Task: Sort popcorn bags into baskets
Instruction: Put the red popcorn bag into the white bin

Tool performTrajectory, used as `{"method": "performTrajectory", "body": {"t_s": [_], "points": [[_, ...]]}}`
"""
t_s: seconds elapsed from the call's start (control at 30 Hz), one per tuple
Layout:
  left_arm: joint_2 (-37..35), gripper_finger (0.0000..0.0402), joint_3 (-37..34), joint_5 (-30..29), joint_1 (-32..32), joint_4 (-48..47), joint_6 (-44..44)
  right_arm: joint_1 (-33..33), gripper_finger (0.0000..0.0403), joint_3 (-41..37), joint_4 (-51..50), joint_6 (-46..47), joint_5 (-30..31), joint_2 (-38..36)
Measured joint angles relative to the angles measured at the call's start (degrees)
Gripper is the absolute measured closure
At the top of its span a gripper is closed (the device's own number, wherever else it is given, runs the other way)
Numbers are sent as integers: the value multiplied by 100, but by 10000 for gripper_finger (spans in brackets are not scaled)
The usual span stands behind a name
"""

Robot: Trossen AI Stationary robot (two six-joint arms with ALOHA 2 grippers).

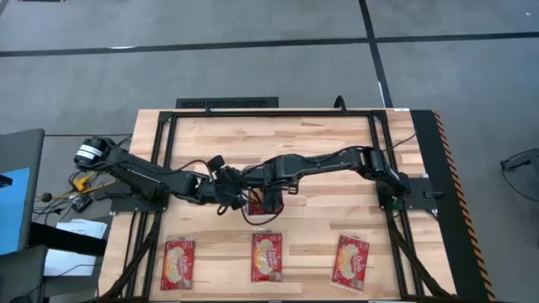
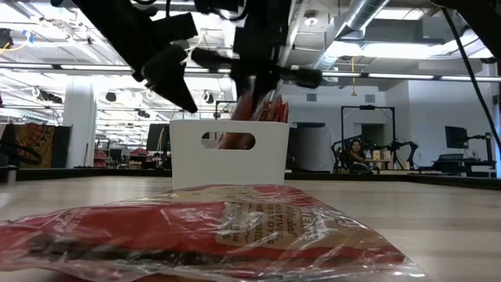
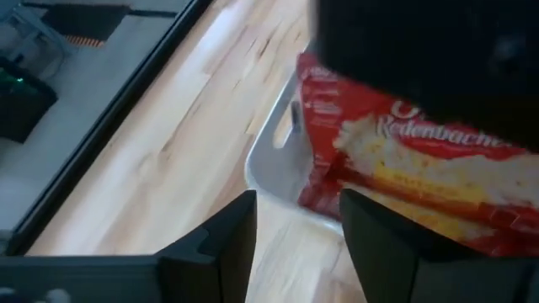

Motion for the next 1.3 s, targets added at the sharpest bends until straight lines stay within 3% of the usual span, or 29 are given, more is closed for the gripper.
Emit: {"method": "performTrajectory", "body": {"t_s": [0.3, 0.67, 0.97, 1.13, 1.3], "points": [[-258, 243, 0, -92, -72, -882, -359, -24, 357, -17, -109, 22, -15, 68], [-722, 244, 2, -124, -68, -967, -275, -23, 328, -1, -273, 275, -122, -75], [-949, 244, 4, -77, -68, -870, -229, -46, 261, 28, -186, 606, -525, -249], [-856, 244, 8, 247, -51, -661, -272, -129, 228, 16, -416, 1534, -508, -432], [-540, 244, 7, 630, 19, -165, 53, -635, 246, -13, -1323, 2594, -1499, -1020]]}}
